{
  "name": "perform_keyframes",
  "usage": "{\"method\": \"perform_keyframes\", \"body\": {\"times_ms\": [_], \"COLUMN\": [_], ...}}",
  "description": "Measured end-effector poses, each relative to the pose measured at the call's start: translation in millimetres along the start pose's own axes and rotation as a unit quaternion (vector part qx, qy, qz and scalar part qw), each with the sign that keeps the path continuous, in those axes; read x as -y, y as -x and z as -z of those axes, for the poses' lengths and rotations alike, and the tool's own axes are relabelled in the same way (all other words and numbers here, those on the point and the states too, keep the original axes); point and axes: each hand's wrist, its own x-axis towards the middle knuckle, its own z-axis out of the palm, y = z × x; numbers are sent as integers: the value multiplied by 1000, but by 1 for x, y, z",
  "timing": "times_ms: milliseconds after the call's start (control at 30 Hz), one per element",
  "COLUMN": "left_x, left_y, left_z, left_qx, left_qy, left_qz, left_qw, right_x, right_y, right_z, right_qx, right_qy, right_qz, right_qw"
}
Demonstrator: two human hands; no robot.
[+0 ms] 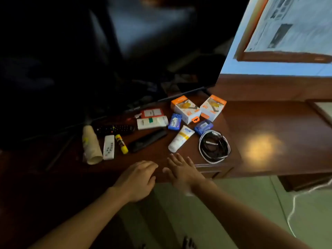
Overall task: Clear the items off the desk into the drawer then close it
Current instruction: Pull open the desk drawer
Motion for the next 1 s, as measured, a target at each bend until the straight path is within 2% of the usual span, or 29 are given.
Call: {"method": "perform_keyframes", "body": {"times_ms": [67,167,300,567,900,1000], "left_x": [10,30,53,67,65,56], "left_y": [9,16,15,-2,-9,-14], "left_z": [-15,-42,-70,-104,-124,-121], "left_qx": [17,66,101,162,147,134], "left_qy": [21,-6,-38,-50,8,-8], "left_qz": [12,51,77,77,142,158], "left_qw": [1000,996,991,983,979,978], "right_x": [5,12,18,14,3,1], "right_y": [-2,-5,-15,-17,-20,-20], "right_z": [-11,-24,-35,-48,-61,-61], "right_qx": [-18,-35,-22,-40,-35,-28], "right_qy": [19,24,28,107,107,98], "right_qz": [24,21,0,3,10,17], "right_qw": [999,999,999,993,994,995]}}
